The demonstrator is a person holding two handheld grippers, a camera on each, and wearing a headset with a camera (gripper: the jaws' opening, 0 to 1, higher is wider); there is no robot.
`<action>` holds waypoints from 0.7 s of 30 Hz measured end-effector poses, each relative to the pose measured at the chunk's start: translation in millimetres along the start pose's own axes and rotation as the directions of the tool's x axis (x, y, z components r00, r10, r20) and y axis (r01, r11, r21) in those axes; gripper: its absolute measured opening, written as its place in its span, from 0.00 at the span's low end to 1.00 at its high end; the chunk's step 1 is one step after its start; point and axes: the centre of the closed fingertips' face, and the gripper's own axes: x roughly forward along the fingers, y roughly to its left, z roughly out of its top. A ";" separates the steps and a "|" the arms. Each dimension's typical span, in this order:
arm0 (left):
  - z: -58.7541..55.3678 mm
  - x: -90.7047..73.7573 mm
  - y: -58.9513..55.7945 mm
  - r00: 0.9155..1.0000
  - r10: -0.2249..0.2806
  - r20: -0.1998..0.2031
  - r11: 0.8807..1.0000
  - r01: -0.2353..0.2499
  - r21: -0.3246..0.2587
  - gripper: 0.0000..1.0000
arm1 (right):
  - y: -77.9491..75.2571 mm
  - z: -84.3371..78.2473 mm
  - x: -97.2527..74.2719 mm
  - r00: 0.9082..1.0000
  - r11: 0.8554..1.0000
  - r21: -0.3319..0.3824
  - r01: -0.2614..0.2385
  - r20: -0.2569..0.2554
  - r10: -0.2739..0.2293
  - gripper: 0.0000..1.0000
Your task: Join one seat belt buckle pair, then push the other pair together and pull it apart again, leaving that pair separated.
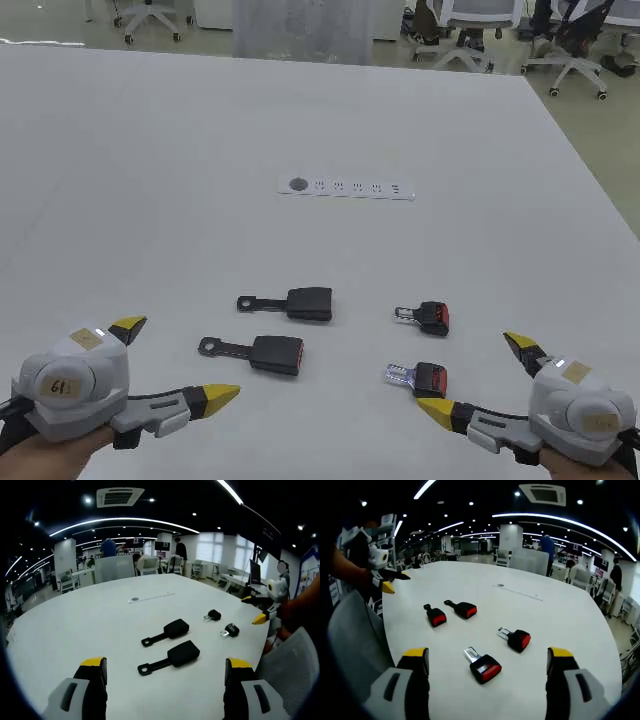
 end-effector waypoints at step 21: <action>-1.3 2.1 0.4 1.000 -0.004 -0.002 1.000 0.004 -0.003 1.00 | 0.0 0.7 1.8 1.000 1.000 -0.004 -0.003 -0.003 0.003 0.98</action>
